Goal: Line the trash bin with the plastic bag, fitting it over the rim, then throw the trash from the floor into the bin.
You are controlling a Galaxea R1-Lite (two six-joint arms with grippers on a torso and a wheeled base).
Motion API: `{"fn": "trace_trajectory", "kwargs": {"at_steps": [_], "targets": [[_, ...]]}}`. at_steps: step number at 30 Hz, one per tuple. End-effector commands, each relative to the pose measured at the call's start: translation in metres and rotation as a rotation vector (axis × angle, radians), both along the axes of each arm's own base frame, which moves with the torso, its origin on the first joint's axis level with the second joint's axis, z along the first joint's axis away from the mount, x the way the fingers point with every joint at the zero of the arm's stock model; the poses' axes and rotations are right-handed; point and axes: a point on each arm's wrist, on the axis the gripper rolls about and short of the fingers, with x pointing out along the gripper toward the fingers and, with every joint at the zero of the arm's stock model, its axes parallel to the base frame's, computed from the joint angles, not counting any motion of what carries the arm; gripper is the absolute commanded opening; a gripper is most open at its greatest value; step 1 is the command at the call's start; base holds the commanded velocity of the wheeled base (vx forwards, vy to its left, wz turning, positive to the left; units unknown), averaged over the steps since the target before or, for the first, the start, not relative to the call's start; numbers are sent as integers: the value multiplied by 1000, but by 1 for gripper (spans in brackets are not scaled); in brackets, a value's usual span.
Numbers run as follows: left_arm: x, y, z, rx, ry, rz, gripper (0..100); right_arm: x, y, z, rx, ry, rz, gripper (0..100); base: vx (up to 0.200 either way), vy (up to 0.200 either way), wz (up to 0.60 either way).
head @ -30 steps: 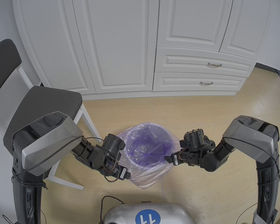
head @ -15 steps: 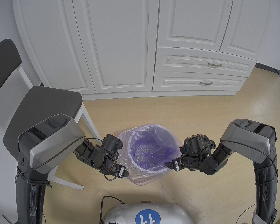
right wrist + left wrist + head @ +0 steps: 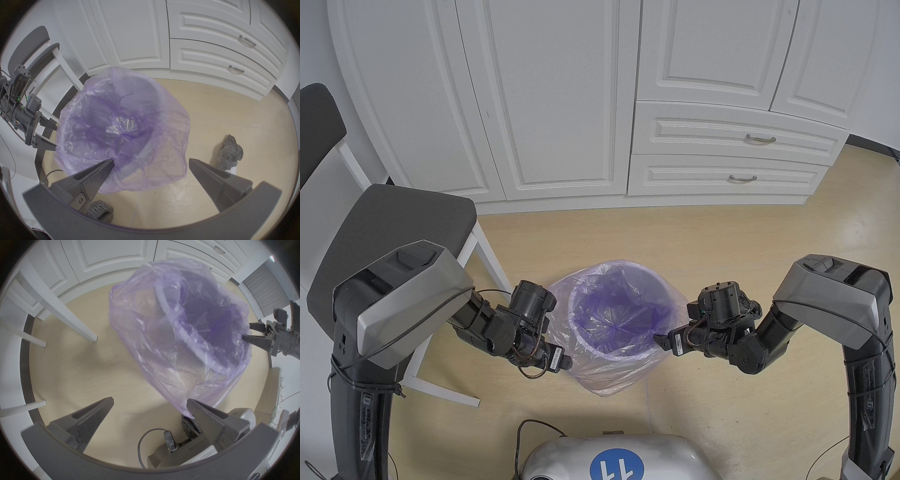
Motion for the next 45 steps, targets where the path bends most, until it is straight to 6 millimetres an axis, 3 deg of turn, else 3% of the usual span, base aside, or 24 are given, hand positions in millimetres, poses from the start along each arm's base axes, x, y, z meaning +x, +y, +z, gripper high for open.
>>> {"fn": "trace_trajectory", "kwargs": {"at_steps": [1,13,20,26,29,37,45], "targets": [[-3,2,17,-14,-28,0,100,-1,0,6,8,-17,2,100,0,0,0],[-16,8,61,-52,-102,-6,100,2,-9,44,62,-97,-32,100,0,0,0],[-4,14,63,-61,-130,29,100,19,-10,27,58,-94,-64,100,0,0,0],[1,16,61,-72,-157,38,100,17,19,13,142,-78,-66,100,0,0,0],[1,16,60,-73,-155,39,100,19,25,12,160,-88,-86,100,0,0,0],[3,16,58,-70,-155,40,100,47,32,-11,141,-161,-210,100,0,0,0],[5,16,59,-83,-169,50,100,68,39,1,217,-308,-298,100,0,0,0]]}}
